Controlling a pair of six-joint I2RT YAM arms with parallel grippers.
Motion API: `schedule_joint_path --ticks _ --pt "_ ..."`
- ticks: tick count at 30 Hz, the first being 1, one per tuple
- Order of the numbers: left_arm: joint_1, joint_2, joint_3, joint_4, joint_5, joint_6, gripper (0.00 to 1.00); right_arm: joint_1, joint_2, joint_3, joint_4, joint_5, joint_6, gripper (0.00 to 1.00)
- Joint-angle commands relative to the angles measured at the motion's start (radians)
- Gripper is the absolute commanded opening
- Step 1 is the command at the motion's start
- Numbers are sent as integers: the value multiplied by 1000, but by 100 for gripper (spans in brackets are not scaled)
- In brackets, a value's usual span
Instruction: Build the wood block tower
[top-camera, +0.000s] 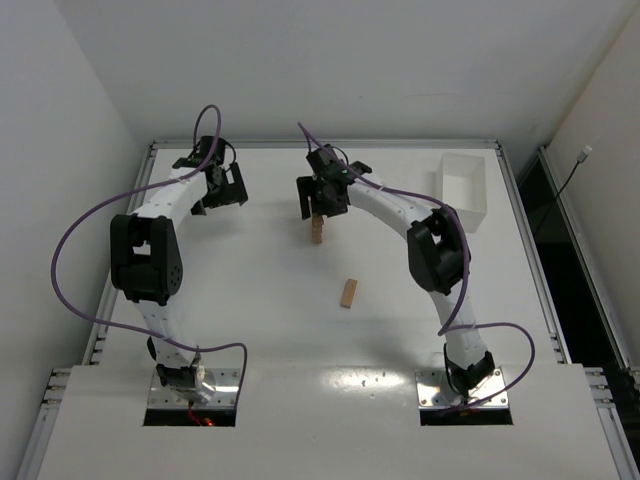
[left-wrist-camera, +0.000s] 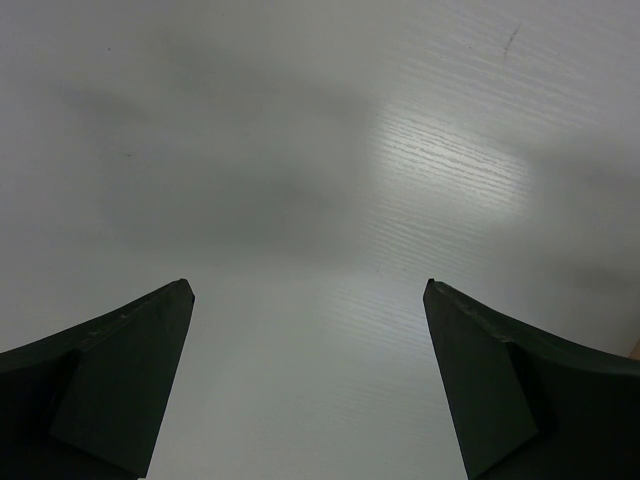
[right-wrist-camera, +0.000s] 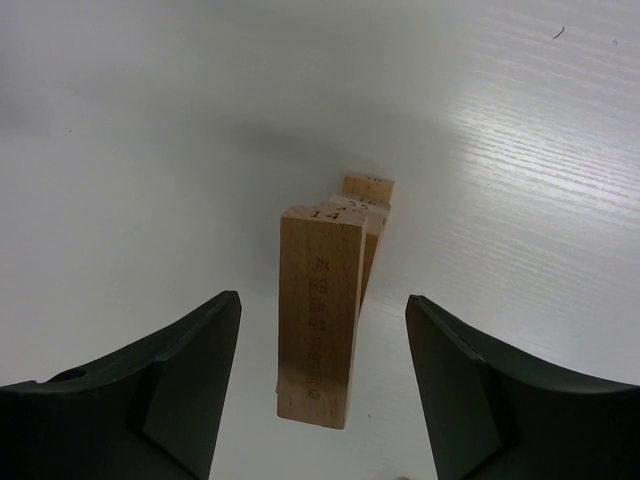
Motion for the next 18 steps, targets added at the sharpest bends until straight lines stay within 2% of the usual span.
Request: schedule_joint_path --ticks 1,3,6,10,15,18 --pt "-3 4 26 0 4 7 100 5 -18 50 36 23 -41 65" --pt "-3 4 26 0 4 7 100 14 -29 60 48 23 -90 67" --pt "-3 -20 6 10 4 7 100 24 -73 60 48 12 -168 79" --pt "-3 -42 -14 19 4 7 100 34 -177 -42 99 1 -268 87" --pt "-15 -126 -88 30 4 28 100 54 -392 -287 238 66 -398 88" --pt "-44 -236 -198 85 15 60 100 41 -660 -625 468 35 -522 89"
